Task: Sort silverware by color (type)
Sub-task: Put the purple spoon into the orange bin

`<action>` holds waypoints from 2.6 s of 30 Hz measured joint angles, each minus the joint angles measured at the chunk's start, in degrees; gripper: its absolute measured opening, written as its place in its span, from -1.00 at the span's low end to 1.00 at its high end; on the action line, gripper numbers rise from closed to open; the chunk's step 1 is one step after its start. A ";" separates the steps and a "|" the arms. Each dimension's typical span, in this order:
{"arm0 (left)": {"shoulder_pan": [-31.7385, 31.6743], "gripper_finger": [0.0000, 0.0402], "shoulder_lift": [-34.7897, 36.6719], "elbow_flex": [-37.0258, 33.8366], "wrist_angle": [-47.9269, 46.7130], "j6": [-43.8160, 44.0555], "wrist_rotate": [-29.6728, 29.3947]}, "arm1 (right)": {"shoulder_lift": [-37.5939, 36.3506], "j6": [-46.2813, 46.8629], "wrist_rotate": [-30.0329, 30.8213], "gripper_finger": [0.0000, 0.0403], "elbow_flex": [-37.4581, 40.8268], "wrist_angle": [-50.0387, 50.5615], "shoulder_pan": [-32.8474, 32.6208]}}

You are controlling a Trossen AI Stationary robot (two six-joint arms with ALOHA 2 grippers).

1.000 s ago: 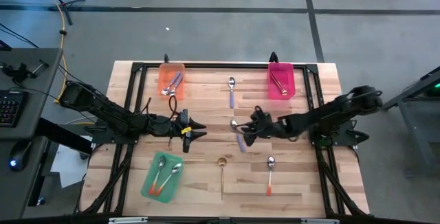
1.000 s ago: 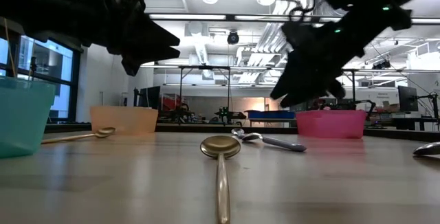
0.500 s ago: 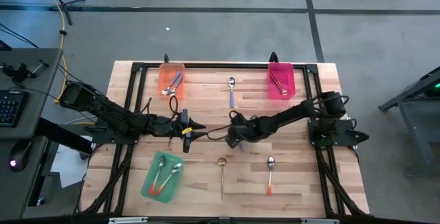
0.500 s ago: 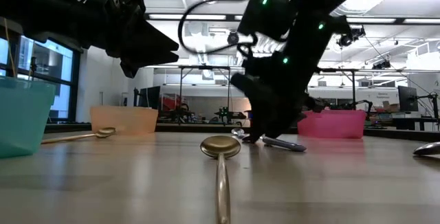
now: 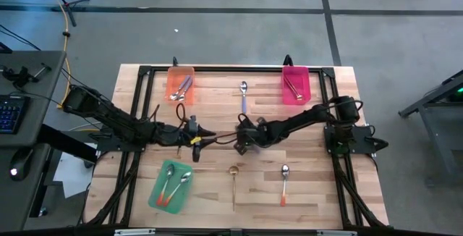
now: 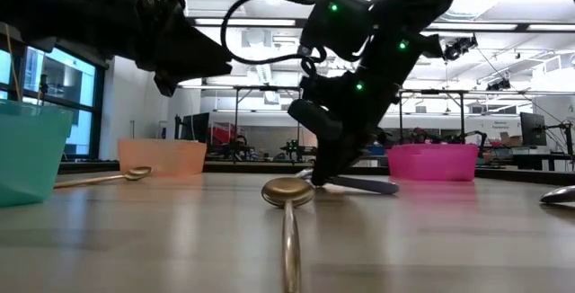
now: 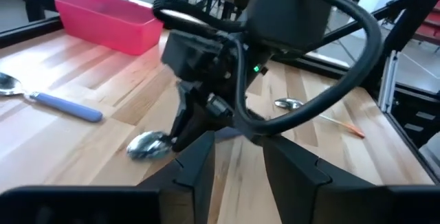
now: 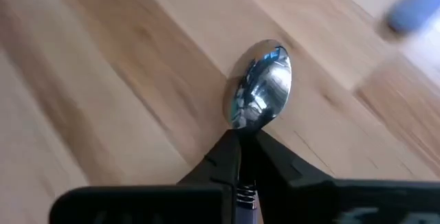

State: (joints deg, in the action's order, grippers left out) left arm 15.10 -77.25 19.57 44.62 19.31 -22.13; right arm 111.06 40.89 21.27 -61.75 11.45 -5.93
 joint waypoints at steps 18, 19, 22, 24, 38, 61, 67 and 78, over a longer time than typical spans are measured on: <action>4.71 -0.55 0.00 -7.76 16.16 -4.38 -5.80 | -9.24 -21.75 2.35 -1.00 0.00 -21.55 -0.42; 4.50 -0.55 0.00 -8.83 17.51 -4.20 -5.77 | -9.88 -22.88 2.24 -1.00 -0.03 -22.78 -0.42; 3.37 -0.56 -0.04 -10.65 18.33 -1.65 -5.60 | -11.17 -25.39 2.17 -1.00 -0.03 -24.45 -0.42; 2.29 -0.54 -0.04 -10.75 18.32 -1.53 -4.92 | -11.31 -26.75 1.75 -1.00 -0.03 -26.98 -0.42; -9.53 0.03 -8.12 -2.47 19.63 -1.75 12.61 | -11.29 -31.37 -2.96 -1.00 -0.03 -35.63 -0.44; -17.87 -0.89 -12.54 1.61 25.94 -7.09 27.19 | -11.82 -32.27 -1.96 -0.92 -0.08 -35.27 -0.43; -24.33 -0.89 0.52 1.64 2.69 -5.51 27.77 | -17.87 -33.45 4.05 -0.58 -0.09 -25.66 -0.46; -44.49 -0.89 20.42 20.57 -69.70 -10.75 24.07 | -26.57 -33.28 13.43 -0.86 -0.09 -4.92 -3.25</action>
State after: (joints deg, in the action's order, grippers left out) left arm -29.40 -56.83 40.14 -25.09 8.56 1.93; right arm 84.49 7.62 34.70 -61.84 6.53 -9.18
